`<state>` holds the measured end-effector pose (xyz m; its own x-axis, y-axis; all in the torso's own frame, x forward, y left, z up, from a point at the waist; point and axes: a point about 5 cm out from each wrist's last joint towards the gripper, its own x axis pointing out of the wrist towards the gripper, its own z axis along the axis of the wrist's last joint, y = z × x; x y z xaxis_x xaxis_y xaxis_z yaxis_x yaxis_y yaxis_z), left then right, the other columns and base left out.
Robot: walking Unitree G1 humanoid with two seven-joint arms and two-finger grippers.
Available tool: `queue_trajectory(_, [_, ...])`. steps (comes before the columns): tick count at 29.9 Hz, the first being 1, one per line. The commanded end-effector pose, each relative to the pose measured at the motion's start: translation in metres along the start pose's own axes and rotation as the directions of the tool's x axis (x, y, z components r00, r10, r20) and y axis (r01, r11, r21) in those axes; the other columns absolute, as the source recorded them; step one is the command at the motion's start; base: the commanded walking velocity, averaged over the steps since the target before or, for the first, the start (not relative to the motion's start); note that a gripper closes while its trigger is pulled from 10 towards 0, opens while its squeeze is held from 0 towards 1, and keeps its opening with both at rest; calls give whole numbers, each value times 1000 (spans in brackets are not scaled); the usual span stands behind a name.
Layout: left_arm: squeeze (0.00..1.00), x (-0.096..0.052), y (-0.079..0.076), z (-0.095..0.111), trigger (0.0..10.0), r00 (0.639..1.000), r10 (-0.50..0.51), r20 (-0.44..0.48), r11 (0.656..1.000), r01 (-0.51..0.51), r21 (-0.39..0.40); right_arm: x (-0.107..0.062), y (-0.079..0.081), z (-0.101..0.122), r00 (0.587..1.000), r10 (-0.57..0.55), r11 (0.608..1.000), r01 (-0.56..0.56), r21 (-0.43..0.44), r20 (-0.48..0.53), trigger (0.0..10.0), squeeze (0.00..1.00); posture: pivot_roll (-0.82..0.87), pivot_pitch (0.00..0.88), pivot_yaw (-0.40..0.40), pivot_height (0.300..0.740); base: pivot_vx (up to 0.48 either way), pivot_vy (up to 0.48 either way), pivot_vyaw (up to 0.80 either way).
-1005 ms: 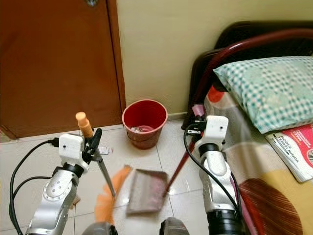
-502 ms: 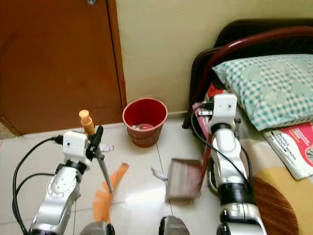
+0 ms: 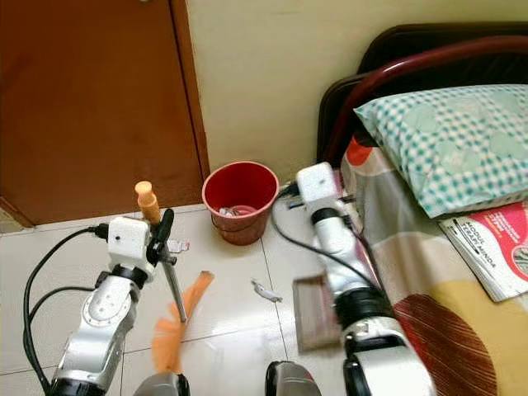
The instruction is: Sweep floor
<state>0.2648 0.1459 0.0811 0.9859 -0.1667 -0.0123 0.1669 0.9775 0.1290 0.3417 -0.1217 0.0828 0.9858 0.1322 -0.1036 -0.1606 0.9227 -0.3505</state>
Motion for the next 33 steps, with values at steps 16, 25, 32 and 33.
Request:
queue_trajectory(16, [0,17,-25,13,10000,992,-115,61,993,116,-18,7,21,16,993,-8,999,14,-50,120,10000,0,22,104,-52,740,0,0,0])
queue_trajectory(25, [0,22,-47,32,10000,957,-252,143,936,278,-216,5,33,11,997,-13,998,8,65,79,10000,0,22,104,-52,740,0,0,0])
queue_trajectory(32, [0,18,-66,39,10000,914,-366,174,887,400,-231,2,38,4,999,-17,990,11,144,39,10000,0,32,97,-54,740,0,0,0])
queue_trajectory(33, [0,18,-67,39,10000,912,-371,174,882,404,-242,2,39,3,999,-17,988,12,151,35,10000,0,32,97,-54,740,0,0,0])
